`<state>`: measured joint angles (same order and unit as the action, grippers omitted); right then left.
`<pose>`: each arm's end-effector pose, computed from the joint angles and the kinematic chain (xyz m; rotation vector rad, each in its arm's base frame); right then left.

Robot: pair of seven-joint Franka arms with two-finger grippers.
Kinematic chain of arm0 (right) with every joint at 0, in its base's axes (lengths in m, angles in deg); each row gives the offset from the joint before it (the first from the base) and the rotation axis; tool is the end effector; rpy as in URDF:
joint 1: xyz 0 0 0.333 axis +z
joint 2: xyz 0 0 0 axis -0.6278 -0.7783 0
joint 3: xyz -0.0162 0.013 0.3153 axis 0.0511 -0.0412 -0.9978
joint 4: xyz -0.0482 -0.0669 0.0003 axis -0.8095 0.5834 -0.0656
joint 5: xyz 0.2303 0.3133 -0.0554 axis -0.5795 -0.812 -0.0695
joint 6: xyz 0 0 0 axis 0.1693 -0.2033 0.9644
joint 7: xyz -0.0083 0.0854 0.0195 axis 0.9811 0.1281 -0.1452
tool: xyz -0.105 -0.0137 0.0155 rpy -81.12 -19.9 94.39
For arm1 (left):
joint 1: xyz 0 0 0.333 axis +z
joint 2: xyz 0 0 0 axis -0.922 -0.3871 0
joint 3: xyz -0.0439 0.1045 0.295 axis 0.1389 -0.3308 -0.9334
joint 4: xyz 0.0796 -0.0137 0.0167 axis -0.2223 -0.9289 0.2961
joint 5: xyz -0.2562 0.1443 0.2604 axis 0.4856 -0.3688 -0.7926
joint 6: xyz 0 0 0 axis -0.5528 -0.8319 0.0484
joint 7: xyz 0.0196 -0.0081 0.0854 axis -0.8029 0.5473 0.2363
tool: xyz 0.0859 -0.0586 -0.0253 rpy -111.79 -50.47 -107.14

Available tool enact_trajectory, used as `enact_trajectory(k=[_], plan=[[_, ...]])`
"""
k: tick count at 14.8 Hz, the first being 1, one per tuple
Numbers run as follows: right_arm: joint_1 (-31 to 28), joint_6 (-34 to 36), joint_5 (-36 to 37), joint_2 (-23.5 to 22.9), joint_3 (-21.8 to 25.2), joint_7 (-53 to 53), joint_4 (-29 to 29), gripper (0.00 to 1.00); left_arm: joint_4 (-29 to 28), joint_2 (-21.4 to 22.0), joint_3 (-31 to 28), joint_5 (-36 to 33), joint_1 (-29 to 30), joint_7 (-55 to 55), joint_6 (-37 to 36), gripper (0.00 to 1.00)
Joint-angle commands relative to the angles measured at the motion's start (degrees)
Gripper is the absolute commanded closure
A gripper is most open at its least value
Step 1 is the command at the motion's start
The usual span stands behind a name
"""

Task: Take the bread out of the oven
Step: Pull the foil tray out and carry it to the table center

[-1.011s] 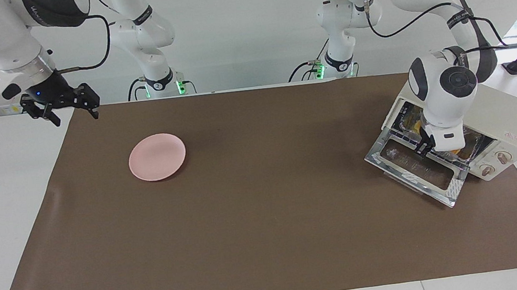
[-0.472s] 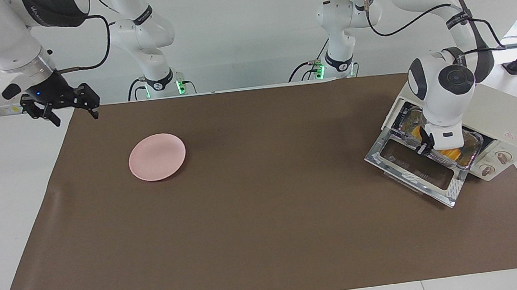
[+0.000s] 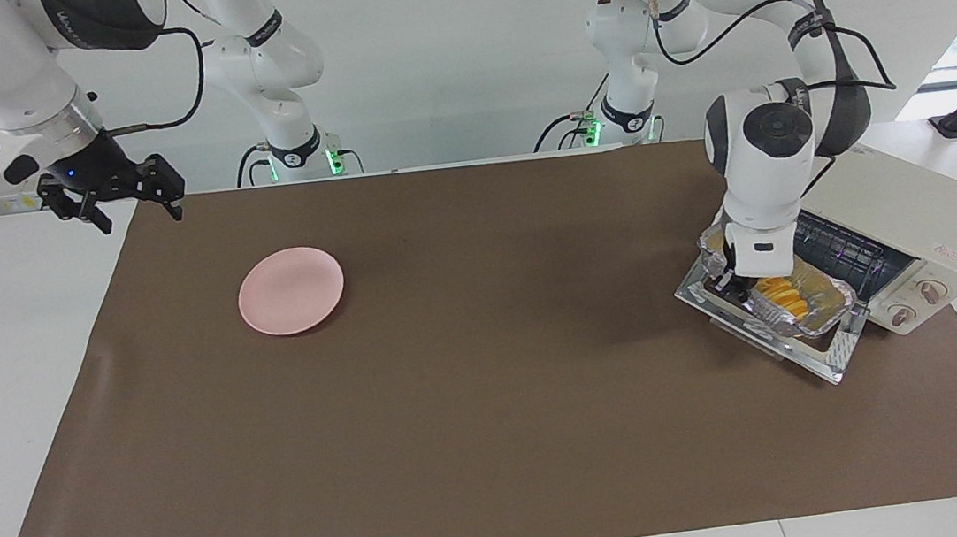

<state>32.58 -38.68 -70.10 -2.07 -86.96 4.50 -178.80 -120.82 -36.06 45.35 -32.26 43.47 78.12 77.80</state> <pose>0.5355 -0.0612 0.6119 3.1246 0.1484 -0.1164 0.6203 -0.1497 0.4349 -2.9561 -0.5369 -0.1723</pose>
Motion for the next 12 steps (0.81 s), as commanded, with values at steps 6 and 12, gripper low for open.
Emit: enact_trajectory(k=[6,12], plan=[[-0.37,-0.78,-0.78,1.38,-0.20,-1.08,-1.66,0.00,24.80,-17.87,-1.06,8.64,-21.32,0.52,-10.25,1.00],[-0.28,-0.78,-0.78,1.46,-0.20,-0.99,-1.66,0.00,27.06,-23.63,-0.80,10.05,-28.54,2.19,-5.55,1.00]])
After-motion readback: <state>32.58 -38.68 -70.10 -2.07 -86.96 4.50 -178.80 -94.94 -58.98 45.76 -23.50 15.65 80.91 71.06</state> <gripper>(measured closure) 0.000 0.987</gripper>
